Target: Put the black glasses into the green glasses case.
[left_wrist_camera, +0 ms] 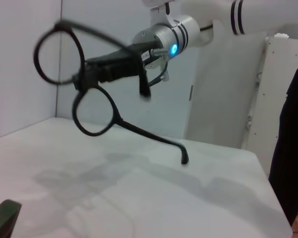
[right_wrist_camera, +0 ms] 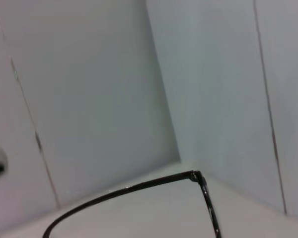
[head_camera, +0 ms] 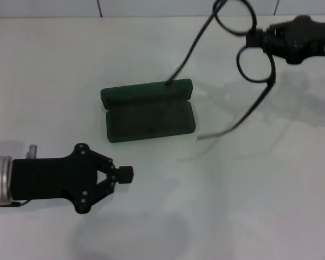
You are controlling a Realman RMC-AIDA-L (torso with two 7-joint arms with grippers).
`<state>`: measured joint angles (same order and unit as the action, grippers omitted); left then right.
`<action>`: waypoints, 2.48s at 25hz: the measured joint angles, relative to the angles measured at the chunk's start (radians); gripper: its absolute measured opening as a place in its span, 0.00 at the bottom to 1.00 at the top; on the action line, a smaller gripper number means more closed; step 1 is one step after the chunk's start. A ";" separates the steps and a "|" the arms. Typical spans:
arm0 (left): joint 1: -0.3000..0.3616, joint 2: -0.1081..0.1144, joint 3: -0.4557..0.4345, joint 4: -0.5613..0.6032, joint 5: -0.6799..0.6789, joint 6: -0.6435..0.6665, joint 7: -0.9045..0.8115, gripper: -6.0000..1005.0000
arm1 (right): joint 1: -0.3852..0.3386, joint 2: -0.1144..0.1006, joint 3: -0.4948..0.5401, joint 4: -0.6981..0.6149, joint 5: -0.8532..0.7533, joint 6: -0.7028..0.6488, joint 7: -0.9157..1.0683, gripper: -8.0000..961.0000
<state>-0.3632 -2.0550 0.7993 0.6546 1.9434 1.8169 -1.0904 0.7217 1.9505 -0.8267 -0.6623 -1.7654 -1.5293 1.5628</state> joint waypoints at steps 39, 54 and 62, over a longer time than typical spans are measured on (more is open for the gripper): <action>-0.279 -0.037 0.000 -0.339 -0.053 -0.095 0.112 0.01 | 0.045 0.073 -0.072 0.337 0.218 0.008 -0.117 0.08; -0.281 -0.032 -0.006 -0.337 -0.079 -0.093 0.109 0.01 | 0.025 0.070 -0.214 0.334 0.214 0.056 -0.143 0.08; -0.288 -0.031 -0.006 -0.335 -0.079 -0.094 0.109 0.01 | 0.026 0.070 -0.296 0.326 0.215 0.023 -0.155 0.08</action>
<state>-0.6514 -2.0861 0.7930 0.3191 1.8641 1.7227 -0.9817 0.7474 2.0205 -1.1229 -0.3364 -1.5509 -1.5060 1.4079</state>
